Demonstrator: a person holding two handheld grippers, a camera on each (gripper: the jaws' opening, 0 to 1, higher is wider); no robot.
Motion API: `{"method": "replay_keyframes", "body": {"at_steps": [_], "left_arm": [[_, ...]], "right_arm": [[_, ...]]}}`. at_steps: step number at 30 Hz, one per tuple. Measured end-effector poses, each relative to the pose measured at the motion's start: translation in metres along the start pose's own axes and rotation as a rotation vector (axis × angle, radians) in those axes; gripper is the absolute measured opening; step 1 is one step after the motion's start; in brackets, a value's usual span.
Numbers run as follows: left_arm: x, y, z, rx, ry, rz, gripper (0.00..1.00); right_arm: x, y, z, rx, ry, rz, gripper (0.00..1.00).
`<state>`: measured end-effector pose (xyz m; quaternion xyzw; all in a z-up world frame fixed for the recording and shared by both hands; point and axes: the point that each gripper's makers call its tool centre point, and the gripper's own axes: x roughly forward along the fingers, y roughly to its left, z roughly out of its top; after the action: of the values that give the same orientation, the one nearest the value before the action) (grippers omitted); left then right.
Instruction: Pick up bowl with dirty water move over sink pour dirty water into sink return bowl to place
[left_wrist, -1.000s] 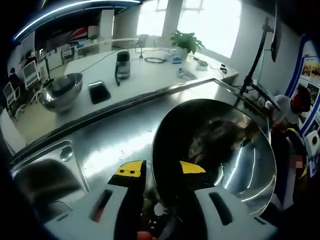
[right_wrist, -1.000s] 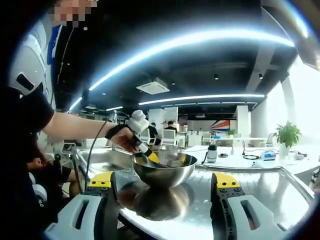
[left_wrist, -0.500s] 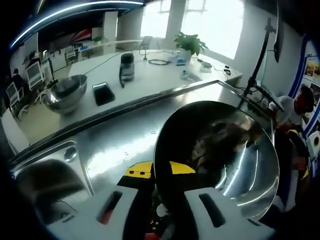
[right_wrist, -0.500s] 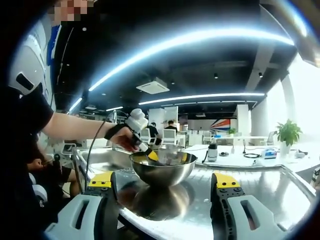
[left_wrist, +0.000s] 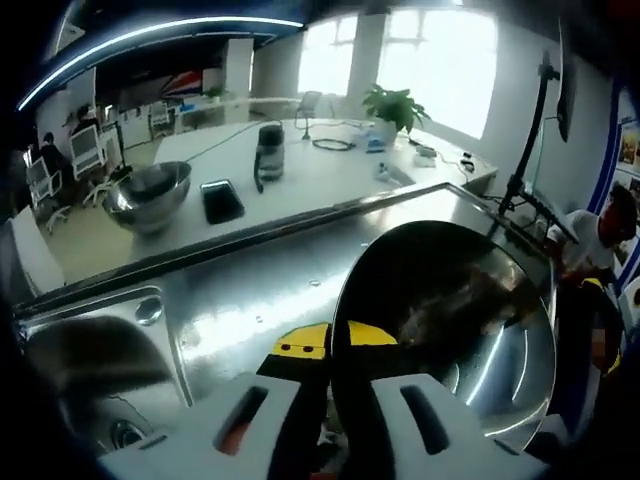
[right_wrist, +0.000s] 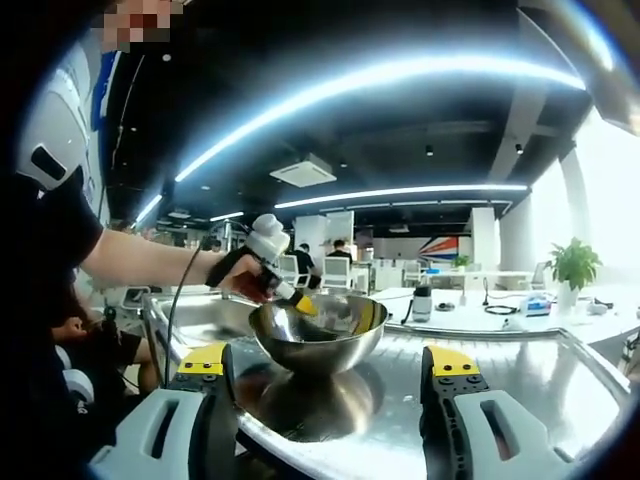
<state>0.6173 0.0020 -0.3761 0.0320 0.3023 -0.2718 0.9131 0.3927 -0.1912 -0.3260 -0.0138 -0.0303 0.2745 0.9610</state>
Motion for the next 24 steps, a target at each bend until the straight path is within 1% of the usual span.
{"method": "replay_keyframes", "body": {"at_steps": [1, 3, 6, 8, 11, 14, 17, 20, 22, 24], "left_arm": [[-0.001, 0.001, 0.002, 0.015, -0.01, 0.012, 0.0], [-0.003, 0.0, 0.005, 0.018, -0.015, 0.025, 0.0], [-0.007, 0.002, 0.009, 0.023, -0.04, 0.035, 0.0], [-0.009, 0.001, 0.011, -0.014, -0.056, 0.032, 0.0], [-0.013, 0.0, 0.014, -0.043, -0.076, 0.032, 0.0], [-0.015, -0.001, 0.018, -0.045, -0.09, 0.036, 0.0], [-0.015, 0.0, 0.017, -0.044, -0.093, 0.037, 0.0], [-0.016, 0.003, 0.015, -0.074, -0.098, 0.037, 0.0], [-0.016, 0.005, 0.014, -0.08, -0.103, 0.039, 0.0], [-0.016, 0.005, 0.014, -0.108, -0.118, 0.03, 0.0]], "right_arm": [[0.0, 0.0, 0.0, 0.0, 0.0, 0.0, 0.69], [0.0, 0.0, 0.001, 0.001, -0.004, 0.002, 0.69], [0.0, -0.001, 0.001, 0.002, -0.003, 0.001, 0.69], [-0.001, -0.001, 0.0, 0.004, -0.003, -0.001, 0.69], [-0.001, 0.0, 0.0, 0.007, -0.005, 0.0, 0.69], [-0.001, 0.001, 0.0, 0.007, -0.006, 0.003, 0.69], [-0.001, 0.001, 0.0, 0.008, -0.007, 0.003, 0.69], [-0.001, 0.001, 0.0, 0.009, -0.008, 0.002, 0.69], [-0.002, 0.001, 0.0, 0.009, -0.007, 0.0, 0.68], [-0.002, 0.0, -0.001, 0.011, -0.005, -0.001, 0.68]]}}
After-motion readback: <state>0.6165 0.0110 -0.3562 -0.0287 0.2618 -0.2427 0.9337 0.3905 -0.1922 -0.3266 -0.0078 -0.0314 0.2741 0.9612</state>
